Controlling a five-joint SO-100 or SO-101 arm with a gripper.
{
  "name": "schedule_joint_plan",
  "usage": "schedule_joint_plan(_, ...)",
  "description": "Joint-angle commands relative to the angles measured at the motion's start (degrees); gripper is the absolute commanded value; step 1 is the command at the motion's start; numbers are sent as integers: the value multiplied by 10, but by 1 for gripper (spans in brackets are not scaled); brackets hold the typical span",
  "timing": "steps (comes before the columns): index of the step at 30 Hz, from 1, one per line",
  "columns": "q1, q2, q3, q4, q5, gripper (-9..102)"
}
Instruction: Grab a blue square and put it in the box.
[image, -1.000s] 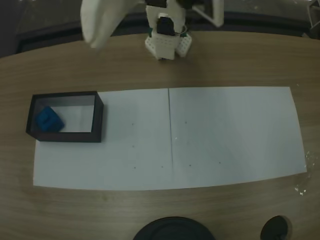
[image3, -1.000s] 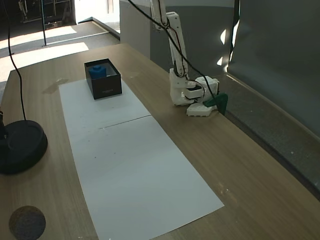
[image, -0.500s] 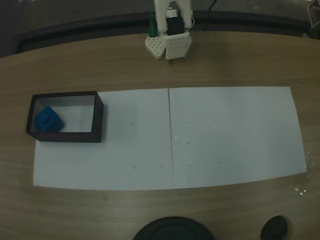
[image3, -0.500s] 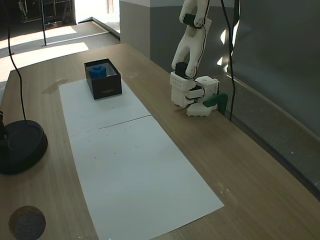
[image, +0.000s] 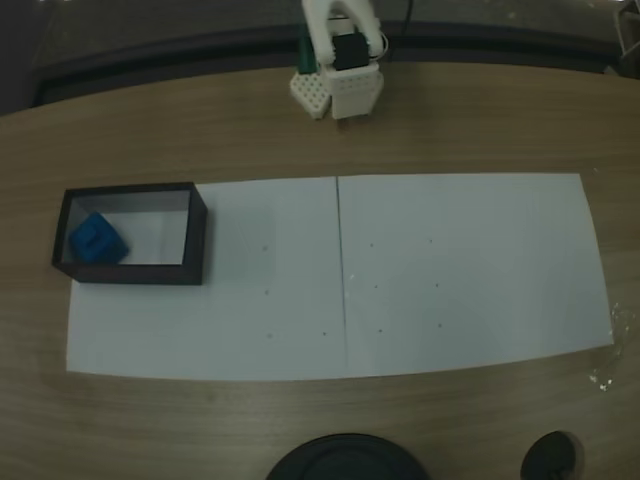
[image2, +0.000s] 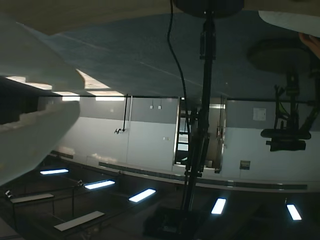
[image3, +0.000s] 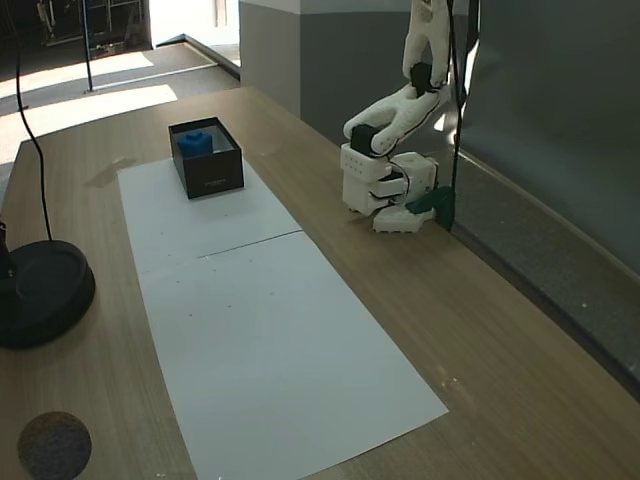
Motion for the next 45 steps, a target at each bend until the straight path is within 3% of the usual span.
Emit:
schedule_joint_plan(1,-1,66,96,-38,-4,0)
schedule_joint_plan(13,0,350,499,-187,-14,0)
schedule_joint_plan(18,11,351,621,-260,-54,0)
schedule_joint_plan(28,139,350,1002,-436,-37,0)
schedule_joint_plan(34,142,349,1083,-429,37,0)
schedule_joint_plan(38,135,350,1084,-371,43,0)
schedule_joint_plan(42,131,350,1053,-253,40,0)
schedule_joint_plan(45,139,349,1050,-248,42,0)
